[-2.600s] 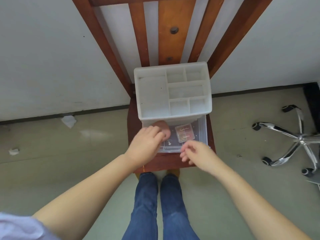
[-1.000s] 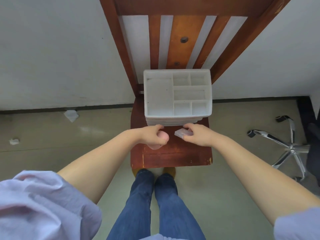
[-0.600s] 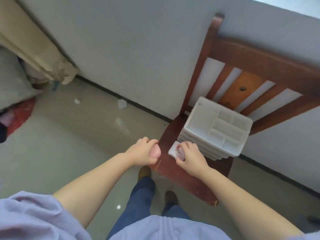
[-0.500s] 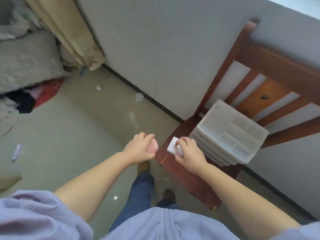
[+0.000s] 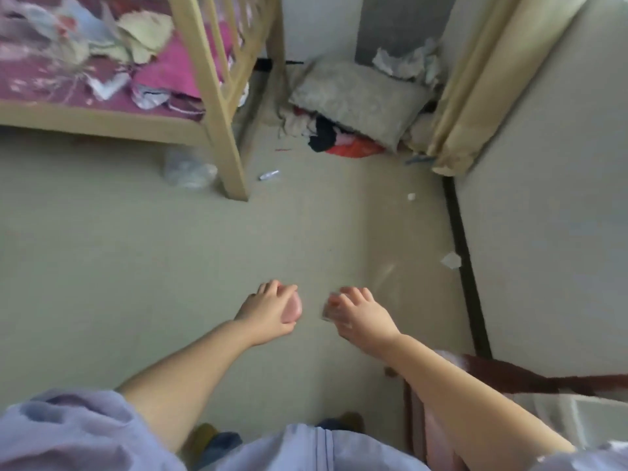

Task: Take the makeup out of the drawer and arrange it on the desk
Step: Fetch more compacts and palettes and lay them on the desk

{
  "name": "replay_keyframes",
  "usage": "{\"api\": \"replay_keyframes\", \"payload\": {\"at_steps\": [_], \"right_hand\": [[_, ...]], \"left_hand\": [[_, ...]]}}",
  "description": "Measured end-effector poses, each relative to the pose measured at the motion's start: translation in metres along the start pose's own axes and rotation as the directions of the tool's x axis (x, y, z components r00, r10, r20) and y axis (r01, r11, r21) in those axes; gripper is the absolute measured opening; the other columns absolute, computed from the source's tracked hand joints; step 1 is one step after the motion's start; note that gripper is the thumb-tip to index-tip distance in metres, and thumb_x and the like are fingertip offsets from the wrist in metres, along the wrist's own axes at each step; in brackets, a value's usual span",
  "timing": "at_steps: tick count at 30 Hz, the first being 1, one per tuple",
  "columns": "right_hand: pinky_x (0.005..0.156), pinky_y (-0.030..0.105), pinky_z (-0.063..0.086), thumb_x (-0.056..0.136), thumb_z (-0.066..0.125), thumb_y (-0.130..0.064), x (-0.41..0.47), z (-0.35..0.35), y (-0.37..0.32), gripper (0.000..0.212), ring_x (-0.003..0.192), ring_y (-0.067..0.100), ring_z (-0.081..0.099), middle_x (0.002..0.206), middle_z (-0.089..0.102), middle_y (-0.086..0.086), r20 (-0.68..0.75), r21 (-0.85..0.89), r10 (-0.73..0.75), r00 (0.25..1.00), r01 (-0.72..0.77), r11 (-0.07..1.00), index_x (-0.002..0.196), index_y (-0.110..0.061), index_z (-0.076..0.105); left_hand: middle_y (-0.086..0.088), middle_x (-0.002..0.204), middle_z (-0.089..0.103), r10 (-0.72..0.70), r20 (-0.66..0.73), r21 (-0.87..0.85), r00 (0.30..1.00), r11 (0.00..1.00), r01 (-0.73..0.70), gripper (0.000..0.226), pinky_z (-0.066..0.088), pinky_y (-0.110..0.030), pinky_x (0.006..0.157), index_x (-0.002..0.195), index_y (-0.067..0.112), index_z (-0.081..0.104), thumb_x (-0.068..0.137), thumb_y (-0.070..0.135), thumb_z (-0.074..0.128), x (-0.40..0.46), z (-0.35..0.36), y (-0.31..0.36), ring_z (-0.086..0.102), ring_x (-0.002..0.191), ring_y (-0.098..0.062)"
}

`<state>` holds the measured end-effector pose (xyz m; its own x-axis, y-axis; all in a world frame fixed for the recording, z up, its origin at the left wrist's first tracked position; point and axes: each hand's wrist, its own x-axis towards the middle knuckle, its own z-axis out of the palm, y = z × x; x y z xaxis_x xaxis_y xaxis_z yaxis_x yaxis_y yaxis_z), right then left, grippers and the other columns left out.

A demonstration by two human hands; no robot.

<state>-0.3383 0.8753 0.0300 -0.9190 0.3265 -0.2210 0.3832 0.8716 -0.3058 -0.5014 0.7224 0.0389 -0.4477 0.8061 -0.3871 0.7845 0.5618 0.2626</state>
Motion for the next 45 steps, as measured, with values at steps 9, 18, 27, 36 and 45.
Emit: {"api": "replay_keyframes", "payload": {"at_steps": [9, 18, 27, 36, 45], "right_hand": [[0.093, 0.032, 0.043, 0.089, 0.051, -0.032, 0.104, 0.051, -0.262, 0.046, 0.132, 0.023, 0.029, 0.142, 0.036, 0.000, 0.132, -0.106, -0.360, 0.923, 0.375, 0.921, 0.133, -0.020, 0.041], [0.098, 0.030, 0.037, 0.089, 0.053, -0.034, 0.186, 0.090, -0.515, 0.048, 0.131, 0.021, 0.032, 0.140, 0.040, -0.002, 0.193, -0.113, -0.589, 0.785, 0.614, 0.781, 0.134, -0.023, 0.042], [0.101, 0.031, 0.038, 0.088, 0.053, -0.032, 0.323, 0.125, -0.688, 0.050, 0.130, 0.022, 0.032, 0.142, 0.038, -0.002, 0.318, -0.121, -0.740, 0.593, 0.799, 0.588, 0.136, -0.023, 0.040], [0.092, 0.034, 0.045, 0.085, 0.057, -0.028, 0.485, 0.127, -0.864, 0.051, 0.124, 0.026, 0.040, 0.137, 0.045, 0.002, 0.383, -0.100, -0.843, 0.377, 0.924, 0.368, 0.134, -0.018, 0.046], [0.091, 0.031, 0.043, 0.085, 0.056, -0.031, 0.584, 0.193, -1.077, 0.051, 0.122, 0.024, 0.040, 0.136, 0.045, 0.000, 0.411, -0.060, -0.888, 0.207, 0.978, 0.201, 0.134, -0.021, 0.046]], "left_hand": [[-0.003, 0.127, 0.035, -0.355, -0.077, -0.189, 0.932, 0.923, 0.336, 0.056, 0.043, -0.036, 0.089, 0.129, 0.025, 0.035, 0.080, 0.037, 0.058, -0.180, -0.005, -0.237, 0.037, 0.119, -0.025], [-0.002, 0.128, 0.037, -0.677, -0.161, -0.355, 0.718, 0.718, 0.598, 0.058, 0.043, -0.034, 0.087, 0.135, 0.025, 0.033, 0.082, 0.036, 0.056, -0.342, -0.018, -0.441, 0.038, 0.118, -0.023], [-0.006, 0.131, 0.038, -0.834, -0.136, -0.436, 0.534, 0.534, 0.724, 0.067, 0.045, -0.038, 0.092, 0.140, 0.023, 0.031, 0.082, 0.039, 0.059, -0.376, -0.026, -0.591, 0.039, 0.120, -0.025], [-0.006, 0.135, 0.037, -0.938, -0.117, -0.596, 0.327, 0.330, 0.732, 0.069, 0.045, -0.036, 0.094, 0.141, 0.023, 0.029, 0.082, 0.041, 0.060, -0.365, -0.095, -0.758, 0.039, 0.121, -0.024], [-0.006, 0.140, 0.032, -0.980, -0.074, -0.651, 0.186, 0.188, 0.735, 0.071, 0.044, -0.035, 0.098, 0.143, 0.024, 0.025, 0.084, 0.044, 0.060, -0.427, -0.112, -0.950, 0.039, 0.123, -0.023]]}}
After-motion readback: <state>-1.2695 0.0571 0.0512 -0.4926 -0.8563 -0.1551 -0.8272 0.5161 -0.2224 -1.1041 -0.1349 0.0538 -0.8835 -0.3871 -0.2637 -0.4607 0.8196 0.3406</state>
